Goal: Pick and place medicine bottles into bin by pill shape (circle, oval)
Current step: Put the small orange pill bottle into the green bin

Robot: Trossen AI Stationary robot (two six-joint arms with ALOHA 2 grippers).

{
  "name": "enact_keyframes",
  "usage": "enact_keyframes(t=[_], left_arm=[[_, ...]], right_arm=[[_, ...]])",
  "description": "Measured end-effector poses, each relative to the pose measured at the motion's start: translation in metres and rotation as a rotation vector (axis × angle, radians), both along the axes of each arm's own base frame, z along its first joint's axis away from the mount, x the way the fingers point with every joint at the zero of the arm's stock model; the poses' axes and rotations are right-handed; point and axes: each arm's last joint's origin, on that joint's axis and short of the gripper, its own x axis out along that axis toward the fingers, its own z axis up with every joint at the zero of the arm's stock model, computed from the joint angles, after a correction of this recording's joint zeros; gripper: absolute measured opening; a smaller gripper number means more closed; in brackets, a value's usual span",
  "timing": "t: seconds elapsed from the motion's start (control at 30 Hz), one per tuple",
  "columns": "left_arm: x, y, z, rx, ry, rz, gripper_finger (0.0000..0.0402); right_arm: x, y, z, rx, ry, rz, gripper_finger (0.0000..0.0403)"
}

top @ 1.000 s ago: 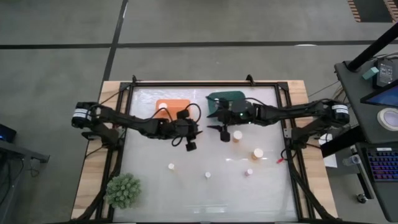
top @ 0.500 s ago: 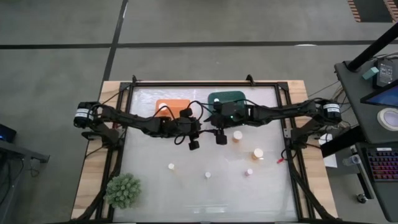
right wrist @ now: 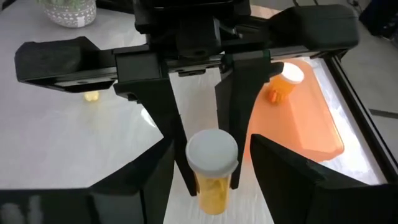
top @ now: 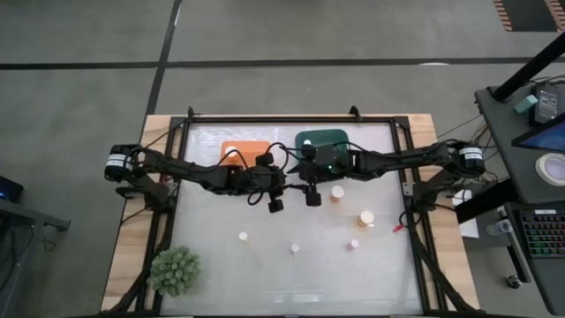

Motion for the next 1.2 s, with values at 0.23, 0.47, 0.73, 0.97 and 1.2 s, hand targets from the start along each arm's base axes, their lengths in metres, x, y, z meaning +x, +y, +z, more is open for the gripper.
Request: enact_keyframes(t=[0.23, 0.47, 0.73, 0.97, 1.2], left_arm=[[0.0003, -0.0001, 0.0005, 0.0, -0.007, -0.001, 0.0083], [0.0013, -0.0003, 0.0022, -0.001, -0.026, -0.006, 0.0083], [0.0014, -0.0004, 0.0026, -0.005, -0.03, -0.008, 0.0101], [0.0009, -0.0004, 0.0036, 0.01, -0.028, -0.017, 0.0153], [-0.0028, -0.0004, 0.0059, 0.071, -0.009, -0.05, 0.019]], right_arm=[[0.0, -0.0001, -0.0001, -0.002, 0.001, 0.0, 0.0165], [-0.0004, -0.0001, -0.0008, -0.001, 0.009, 0.001, 0.0118], [-0.0006, 0.0001, -0.0011, 0.002, 0.012, 0.0, 0.0113], [-0.0009, 0.0, -0.0014, 0.003, 0.016, 0.0, 0.0113], [-0.0052, -0.0098, -0.0041, 0.027, 0.042, -0.044, 0.0115]])
